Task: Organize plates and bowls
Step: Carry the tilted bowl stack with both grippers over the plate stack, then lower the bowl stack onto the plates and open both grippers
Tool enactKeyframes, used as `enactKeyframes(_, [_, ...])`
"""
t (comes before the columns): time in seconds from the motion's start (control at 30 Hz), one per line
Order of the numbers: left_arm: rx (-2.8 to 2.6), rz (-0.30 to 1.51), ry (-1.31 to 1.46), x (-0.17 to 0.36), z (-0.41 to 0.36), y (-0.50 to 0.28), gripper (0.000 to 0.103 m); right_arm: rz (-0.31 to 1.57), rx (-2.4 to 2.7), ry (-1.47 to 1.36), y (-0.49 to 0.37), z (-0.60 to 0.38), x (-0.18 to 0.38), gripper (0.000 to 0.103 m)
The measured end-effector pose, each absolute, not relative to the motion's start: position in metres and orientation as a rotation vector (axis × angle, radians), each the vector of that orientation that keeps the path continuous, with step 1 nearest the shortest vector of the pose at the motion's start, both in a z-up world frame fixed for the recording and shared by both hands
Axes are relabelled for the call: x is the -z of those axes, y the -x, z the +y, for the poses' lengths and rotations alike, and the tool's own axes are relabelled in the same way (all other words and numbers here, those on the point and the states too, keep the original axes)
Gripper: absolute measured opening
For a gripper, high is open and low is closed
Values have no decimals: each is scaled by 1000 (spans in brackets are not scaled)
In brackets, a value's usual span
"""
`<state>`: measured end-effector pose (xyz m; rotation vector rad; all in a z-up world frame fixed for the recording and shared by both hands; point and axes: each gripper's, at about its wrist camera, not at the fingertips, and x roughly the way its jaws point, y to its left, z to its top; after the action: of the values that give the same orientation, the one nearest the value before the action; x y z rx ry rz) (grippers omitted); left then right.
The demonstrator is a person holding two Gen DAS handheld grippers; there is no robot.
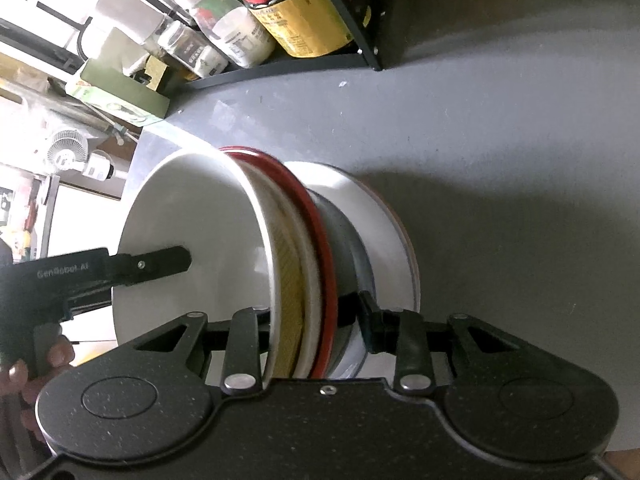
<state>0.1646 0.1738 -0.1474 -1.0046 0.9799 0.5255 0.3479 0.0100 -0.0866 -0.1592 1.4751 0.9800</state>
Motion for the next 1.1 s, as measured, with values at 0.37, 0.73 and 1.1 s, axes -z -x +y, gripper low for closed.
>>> enactKeyframes(0.37, [-499, 1023, 865, 120, 166, -187, 67, 1422, -1110, 76, -370, -6, 49, 53])
enactKeyframes(0.73, [-526, 939, 796, 92, 152, -173, 79, 1270, -1084, 66, -357, -30, 21, 80])
enactKeyframes(1.1, [-342, 934, 606, 62, 125, -145, 86, 1116, -816, -180, -300, -89, -11, 90])
